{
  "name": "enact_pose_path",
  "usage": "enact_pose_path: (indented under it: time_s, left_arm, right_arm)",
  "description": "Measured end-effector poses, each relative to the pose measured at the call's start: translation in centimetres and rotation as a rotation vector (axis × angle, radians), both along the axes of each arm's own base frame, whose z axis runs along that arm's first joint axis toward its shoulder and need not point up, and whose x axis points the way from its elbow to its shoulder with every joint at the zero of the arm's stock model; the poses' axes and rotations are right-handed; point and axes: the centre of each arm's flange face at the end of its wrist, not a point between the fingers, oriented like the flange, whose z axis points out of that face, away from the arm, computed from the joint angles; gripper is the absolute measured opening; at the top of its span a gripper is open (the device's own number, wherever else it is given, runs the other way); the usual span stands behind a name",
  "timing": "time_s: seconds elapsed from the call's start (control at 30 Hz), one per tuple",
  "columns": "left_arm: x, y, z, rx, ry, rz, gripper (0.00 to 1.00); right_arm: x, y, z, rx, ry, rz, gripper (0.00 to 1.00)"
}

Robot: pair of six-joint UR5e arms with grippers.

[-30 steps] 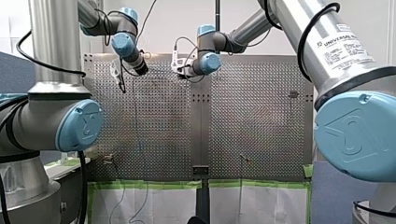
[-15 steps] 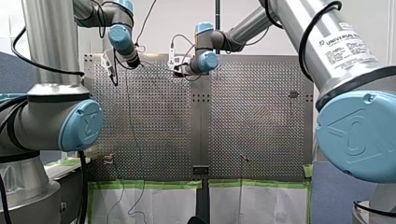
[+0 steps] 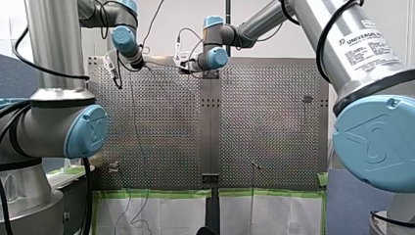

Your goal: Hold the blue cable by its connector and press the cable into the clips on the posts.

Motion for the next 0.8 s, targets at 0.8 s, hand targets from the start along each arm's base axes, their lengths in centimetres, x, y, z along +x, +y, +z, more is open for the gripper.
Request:
enact_pose_path:
  time_s: [0.8]
  left_arm:
    - [3.7, 2.6, -1.4, -0.043, -0.046, 0.006, 0.00]
  right_arm:
    - [0.4, -0.2, 0.8, -0.003, -0.048, 0.001, 0.00]
